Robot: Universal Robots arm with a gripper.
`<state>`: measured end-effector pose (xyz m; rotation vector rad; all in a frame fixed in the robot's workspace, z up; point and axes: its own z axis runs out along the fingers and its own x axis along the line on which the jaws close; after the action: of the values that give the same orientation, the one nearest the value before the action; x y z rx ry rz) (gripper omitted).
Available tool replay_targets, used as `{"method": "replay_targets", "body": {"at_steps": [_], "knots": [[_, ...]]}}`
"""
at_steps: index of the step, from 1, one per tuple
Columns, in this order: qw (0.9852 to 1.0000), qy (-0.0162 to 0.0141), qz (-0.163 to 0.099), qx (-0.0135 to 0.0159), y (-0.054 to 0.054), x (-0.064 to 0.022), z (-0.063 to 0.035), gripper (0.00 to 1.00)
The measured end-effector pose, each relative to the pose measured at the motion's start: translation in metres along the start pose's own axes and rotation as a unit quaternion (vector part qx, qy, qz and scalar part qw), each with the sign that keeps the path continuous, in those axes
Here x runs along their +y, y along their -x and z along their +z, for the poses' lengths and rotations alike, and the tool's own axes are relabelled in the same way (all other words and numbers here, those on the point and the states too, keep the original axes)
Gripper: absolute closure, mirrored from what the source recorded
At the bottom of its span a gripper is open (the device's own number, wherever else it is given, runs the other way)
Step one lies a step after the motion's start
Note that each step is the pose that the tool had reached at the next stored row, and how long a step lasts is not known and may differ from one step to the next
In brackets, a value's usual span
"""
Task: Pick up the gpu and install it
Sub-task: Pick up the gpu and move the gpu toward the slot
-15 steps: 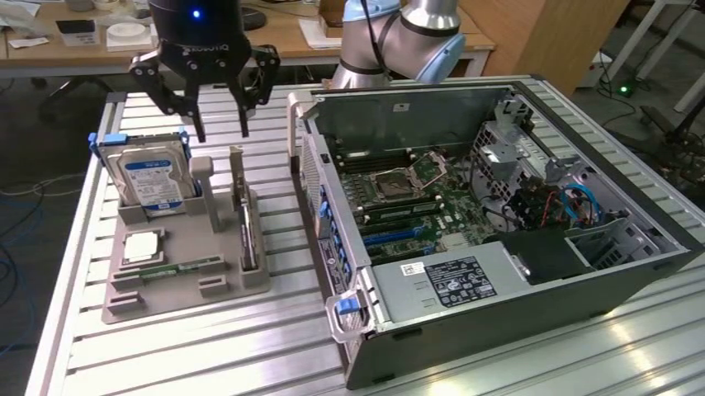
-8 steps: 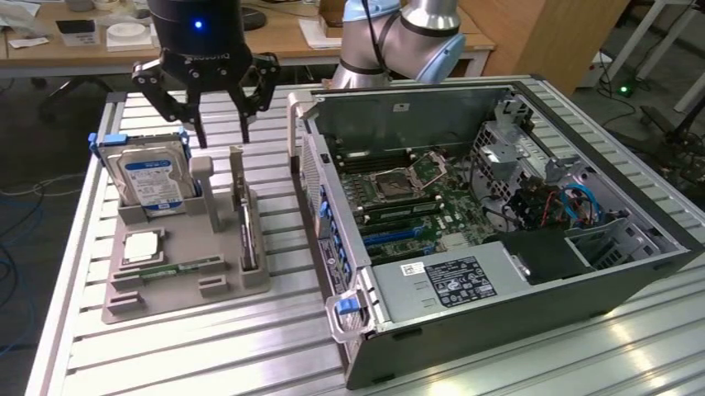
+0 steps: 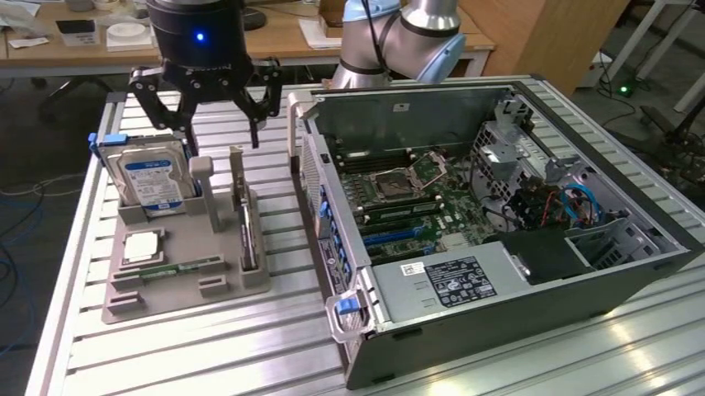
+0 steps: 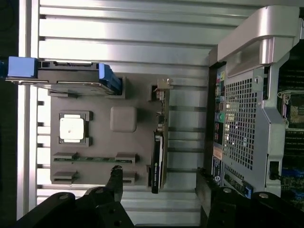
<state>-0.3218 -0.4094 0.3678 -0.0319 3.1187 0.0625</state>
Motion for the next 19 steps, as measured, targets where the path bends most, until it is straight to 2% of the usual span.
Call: {"method": "replay_targets", "body": {"at_steps": [6,13,19], "knots": [[1.0,-0.0008,0.001,-0.0004,0.0,-0.0058,0.0104,0.27],[0.9998,-0.0016,0.018,-0.0012,-0.001,-0.0065,0.0231,0.27],[0.9997,-0.0042,0.026,-0.003,-0.001,-0.0068,0.033,0.27]]}}
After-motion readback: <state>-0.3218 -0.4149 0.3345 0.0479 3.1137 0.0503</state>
